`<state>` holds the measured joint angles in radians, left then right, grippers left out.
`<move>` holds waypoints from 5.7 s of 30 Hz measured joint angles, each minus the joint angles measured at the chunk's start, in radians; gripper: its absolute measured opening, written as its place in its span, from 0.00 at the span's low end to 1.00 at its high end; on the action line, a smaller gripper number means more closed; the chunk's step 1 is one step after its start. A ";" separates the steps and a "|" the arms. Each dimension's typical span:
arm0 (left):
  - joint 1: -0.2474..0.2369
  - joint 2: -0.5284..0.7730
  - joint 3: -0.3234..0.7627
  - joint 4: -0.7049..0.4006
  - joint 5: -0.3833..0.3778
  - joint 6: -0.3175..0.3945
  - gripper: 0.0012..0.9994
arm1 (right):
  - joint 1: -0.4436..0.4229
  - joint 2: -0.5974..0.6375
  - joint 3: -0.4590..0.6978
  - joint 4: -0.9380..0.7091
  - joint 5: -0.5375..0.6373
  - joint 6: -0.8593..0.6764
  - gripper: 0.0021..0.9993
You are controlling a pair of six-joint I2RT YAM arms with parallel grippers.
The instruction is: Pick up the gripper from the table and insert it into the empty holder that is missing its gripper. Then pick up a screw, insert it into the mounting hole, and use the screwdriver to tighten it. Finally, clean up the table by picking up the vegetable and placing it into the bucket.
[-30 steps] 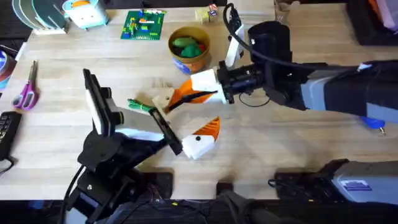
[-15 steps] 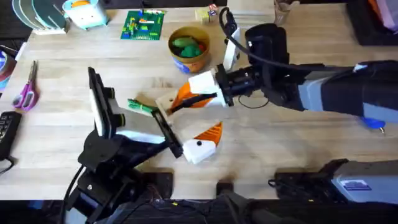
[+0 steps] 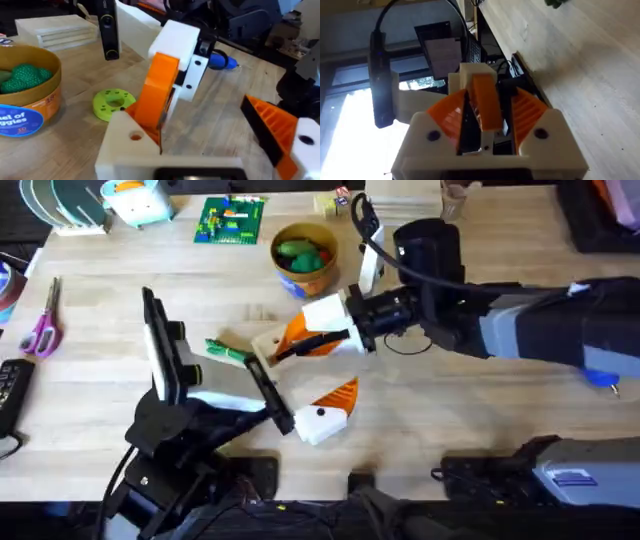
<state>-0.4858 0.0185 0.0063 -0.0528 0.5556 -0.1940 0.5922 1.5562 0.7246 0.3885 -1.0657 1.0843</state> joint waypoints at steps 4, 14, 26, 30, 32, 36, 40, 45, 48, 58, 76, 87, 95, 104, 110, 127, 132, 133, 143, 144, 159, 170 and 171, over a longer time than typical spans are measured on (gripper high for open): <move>0.000 0.000 0.000 0.000 0.016 0.002 0.99 | -0.018 -0.001 0.000 0.001 -0.015 0.000 0.47; -0.007 0.000 0.000 0.000 0.055 0.003 0.99 | -0.073 -0.008 0.000 0.003 -0.018 -0.031 0.56; -0.008 0.000 0.000 0.000 0.058 0.003 0.99 | -0.349 -0.008 0.009 -0.005 0.013 -0.232 0.98; -0.007 0.000 0.000 0.000 0.059 0.003 0.99 | -0.375 -0.037 0.036 -0.107 0.086 -0.373 0.99; -0.008 0.000 0.000 0.000 0.059 0.003 0.99 | -0.374 -0.069 0.054 -0.215 0.137 -0.456 0.99; -0.007 0.000 0.000 0.000 0.059 0.003 0.99 | -0.346 -0.158 0.102 -0.503 0.302 -0.657 0.99; -0.007 0.000 0.000 0.000 0.059 0.003 0.99 | -0.265 -0.234 0.127 -0.679 0.528 -0.832 0.99; -0.007 0.000 0.000 0.000 0.059 0.003 0.99 | -0.137 -0.232 0.131 -0.805 0.777 -1.050 0.99; -0.007 0.000 0.000 0.000 0.059 0.003 0.99 | -0.079 -0.200 0.131 -0.804 0.853 -1.142 0.99; -0.007 0.000 0.000 0.000 0.059 0.003 0.99 | -0.052 -0.094 0.131 -0.705 0.932 -1.248 0.70; -0.008 0.000 0.000 0.000 0.059 0.003 0.99 | 0.005 0.016 0.131 -0.591 0.938 -1.257 0.36; -0.007 0.000 0.000 0.000 0.059 0.003 0.99 | 0.005 0.016 0.132 -0.591 0.940 -1.257 0.32; -0.007 0.000 0.000 0.000 0.060 0.003 0.99 | 0.005 0.017 0.141 -0.618 0.942 -1.257 0.32; -0.007 0.000 0.000 0.000 0.062 0.003 0.99 | 0.005 0.016 0.150 -0.644 0.969 -1.257 0.32; -0.007 0.000 0.000 0.000 0.062 0.003 0.99 | 0.005 0.015 0.156 -0.652 0.973 -1.257 0.33; -0.007 0.000 0.000 0.000 0.062 0.003 0.99 | 0.005 -0.024 0.169 -0.719 0.977 -1.257 0.35; -0.007 0.000 0.000 0.000 0.062 0.003 0.99 | 0.005 -0.019 0.170 -0.709 0.980 -1.258 0.36; -0.007 0.000 0.000 0.000 0.062 0.003 0.99 | 0.005 -0.014 0.171 -0.708 0.981 -1.258 0.36; -0.007 0.000 0.000 0.000 0.062 0.003 0.99 | 0.005 0.019 0.171 -0.701 0.988 -1.265 0.30; -0.007 0.000 0.000 0.000 0.062 0.003 0.99 | 0.005 0.019 0.171 -0.701 0.990 -1.265 0.28; -0.007 0.000 0.000 0.000 0.062 0.003 0.99 | 0.005 0.019 0.177 -0.681 0.994 -1.268 0.01; -0.007 0.000 0.000 0.000 0.062 0.003 0.99 | 0.005 -0.097 0.430 -1.024 0.993 -1.268 0.00; -0.007 0.000 0.000 0.000 0.062 0.003 0.99 | 0.005 -0.099 0.468 -1.071 0.993 -1.268 0.00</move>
<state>-0.4931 0.0185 0.0063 -0.0532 0.6174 -0.1909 0.5976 1.4570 1.1927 -0.6820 -0.0726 -0.1841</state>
